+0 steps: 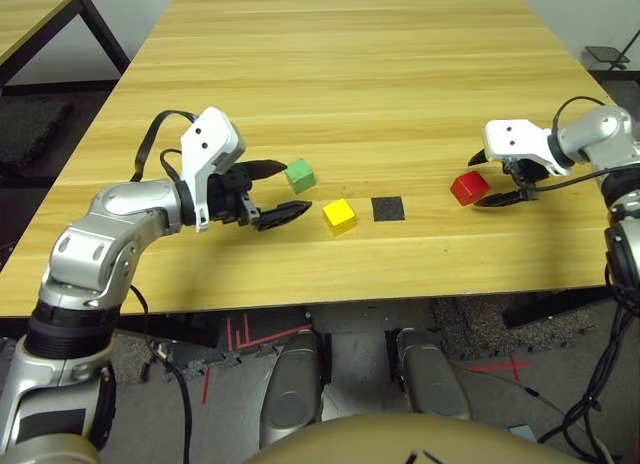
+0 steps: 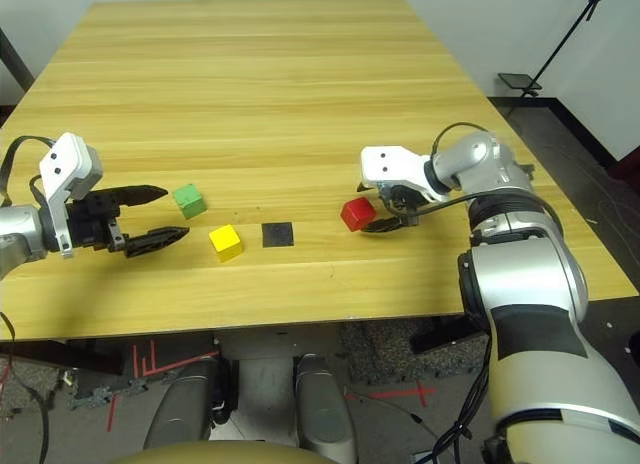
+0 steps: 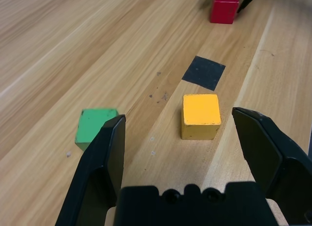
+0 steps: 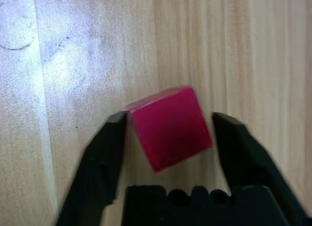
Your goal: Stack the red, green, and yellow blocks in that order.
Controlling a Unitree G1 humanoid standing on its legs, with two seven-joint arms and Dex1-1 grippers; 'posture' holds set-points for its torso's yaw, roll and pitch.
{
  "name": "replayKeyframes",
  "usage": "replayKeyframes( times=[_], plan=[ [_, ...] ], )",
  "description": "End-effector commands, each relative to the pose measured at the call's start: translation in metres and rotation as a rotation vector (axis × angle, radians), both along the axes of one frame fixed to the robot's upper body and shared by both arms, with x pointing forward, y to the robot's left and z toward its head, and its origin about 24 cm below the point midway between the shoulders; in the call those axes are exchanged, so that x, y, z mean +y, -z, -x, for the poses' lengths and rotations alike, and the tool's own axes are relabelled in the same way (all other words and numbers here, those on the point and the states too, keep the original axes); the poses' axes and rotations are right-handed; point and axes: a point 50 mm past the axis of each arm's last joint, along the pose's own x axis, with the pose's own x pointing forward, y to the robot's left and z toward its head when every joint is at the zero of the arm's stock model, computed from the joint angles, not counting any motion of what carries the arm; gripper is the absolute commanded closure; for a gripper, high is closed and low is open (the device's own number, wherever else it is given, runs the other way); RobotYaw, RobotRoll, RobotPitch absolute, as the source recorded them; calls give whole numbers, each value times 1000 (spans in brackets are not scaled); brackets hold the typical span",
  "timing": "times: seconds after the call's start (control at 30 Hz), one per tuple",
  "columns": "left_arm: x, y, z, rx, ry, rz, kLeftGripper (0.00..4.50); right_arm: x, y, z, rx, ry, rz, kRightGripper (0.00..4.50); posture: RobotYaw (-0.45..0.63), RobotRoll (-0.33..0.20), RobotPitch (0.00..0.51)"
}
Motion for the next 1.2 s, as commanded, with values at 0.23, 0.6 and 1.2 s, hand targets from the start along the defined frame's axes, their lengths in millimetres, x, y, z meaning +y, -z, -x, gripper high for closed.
replayKeyframes(
  times=[0.23,0.6,1.2],
  plan=[
    [-7,0,-1,-1,-3,19,0,16,-23,-6,43,-44,-95,2420,290,-174,104],
    [-22,0,-12,-5,27,37,0,87,-24,-2,187,-158,-207,2420,259,-196,91],
    [-21,-4,-16,-17,3,29,0,113,-4,13,214,-185,-177,2420,305,-198,112]
  ],
)
